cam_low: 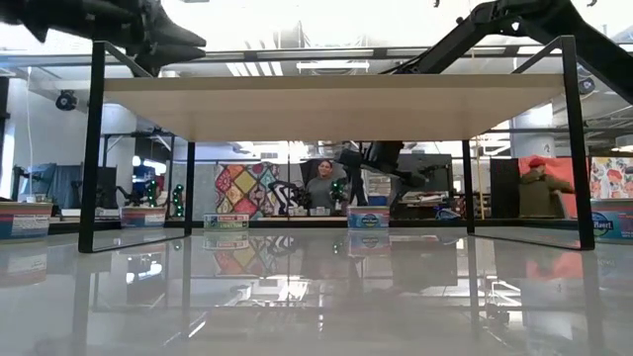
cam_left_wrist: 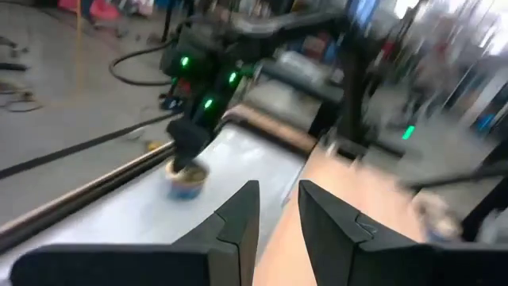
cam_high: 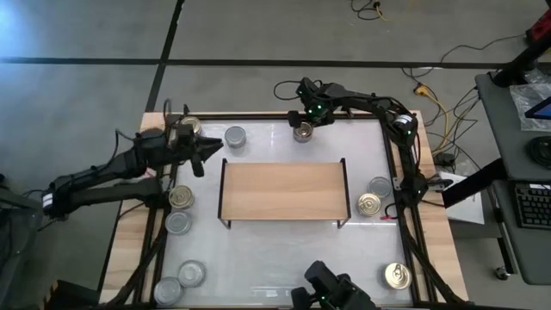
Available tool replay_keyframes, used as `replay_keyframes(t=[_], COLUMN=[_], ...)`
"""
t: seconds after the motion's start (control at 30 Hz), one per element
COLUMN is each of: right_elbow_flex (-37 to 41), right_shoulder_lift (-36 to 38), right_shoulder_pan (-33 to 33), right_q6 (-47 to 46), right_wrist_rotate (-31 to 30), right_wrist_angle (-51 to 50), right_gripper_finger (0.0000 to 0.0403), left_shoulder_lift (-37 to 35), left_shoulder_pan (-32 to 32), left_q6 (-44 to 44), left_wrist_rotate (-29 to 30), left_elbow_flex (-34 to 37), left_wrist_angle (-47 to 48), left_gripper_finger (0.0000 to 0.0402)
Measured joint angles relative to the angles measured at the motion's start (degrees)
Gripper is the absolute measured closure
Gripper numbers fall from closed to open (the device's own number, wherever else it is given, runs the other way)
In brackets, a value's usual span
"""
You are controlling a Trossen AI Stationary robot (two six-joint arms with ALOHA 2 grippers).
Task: Stack canned seafood by type on shelf
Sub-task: Put the blue-pink tuna can on the shelf
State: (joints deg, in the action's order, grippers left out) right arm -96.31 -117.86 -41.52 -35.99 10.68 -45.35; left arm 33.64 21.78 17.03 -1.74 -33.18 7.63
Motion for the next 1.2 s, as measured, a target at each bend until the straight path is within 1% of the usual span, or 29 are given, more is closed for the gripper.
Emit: replay_keyframes(t=[0.13, 0.2, 0.27, 0.4, 0.5, 0.57, 0.73, 0.83, 0.9, 0.97, 1.2], right_elbow_flex=[0.0, 0.0, 0.0, 0.0, 0.0, 0.0, 0.0, 0.0, 0.0, 0.0, 0.0], right_shoulder_lift=[0.0, 0.0, 0.0, 0.0, 0.0, 0.0, 0.0, 0.0, 0.0, 0.0, 0.1], right_shoulder_pan=[0.4, 0.4, 0.5, 0.6, 0.7, 0.8, 1.3, 1.7, 1.9, 2.2, 2.6], right_q6=[0.0, 0.0, 0.0, 0.0, -0.1, -0.7, -1.5, -1.5, -1.4, -1.1, -1.1], right_wrist_rotate=[0.0, 0.0, 0.0, -0.2, -0.2, -0.2, -0.2, -0.2, -0.2, -0.3, -0.3], right_wrist_angle=[0.9, 1.3, 1.4, 1.5, 1.5, 1.6, 3.1, 3.6, 3.7, 3.7, 3.7], right_gripper_finger=[0.0023, 0.0023, 0.0023, 0.0023, 0.0023, 0.0023, 0.0023, 0.0023, 0.0023, 0.0023, 0.0023], left_shoulder_lift=[5.8, 9.2, 12.4, 19.2, 24.2, 27.5, 34.8, 38.7, 41.2, 43.7, 51.3], left_shoulder_pan=[2.1, 4.1, 6.6, 12.5, 16.0, 17.7, 18.6, 18.6, 18.7, 19.0, 19.0], left_q6=[-5.2, -6.6, -7.9, -11.6, -14.9, -17.3, -20.1, -20.9, -21.1, -21.9, -24.1], left_wrist_rotate=[6.6, 7.4, 5.6, -3.2, -8.9, -11.0, -12.8, -13.0, -14.4, -15.4, -15.4], left_elbow_flex=[-8.7, -12.5, -15.7, -21.0, -23.6, -24.5, -24.8, -24.8, -25.2, -26.5, -31.8], left_wrist_angle=[12.6, 16.2, 17.3, 17.1, 17.2, 17.2, 15.1, 11.7, 9.7, 8.9, 9.3], left_gripper_finger=[0.0326, 0.0326, 0.0326, 0.0326, 0.0326, 0.0326, 0.0326, 0.0326, 0.0326, 0.0326, 0.0326])
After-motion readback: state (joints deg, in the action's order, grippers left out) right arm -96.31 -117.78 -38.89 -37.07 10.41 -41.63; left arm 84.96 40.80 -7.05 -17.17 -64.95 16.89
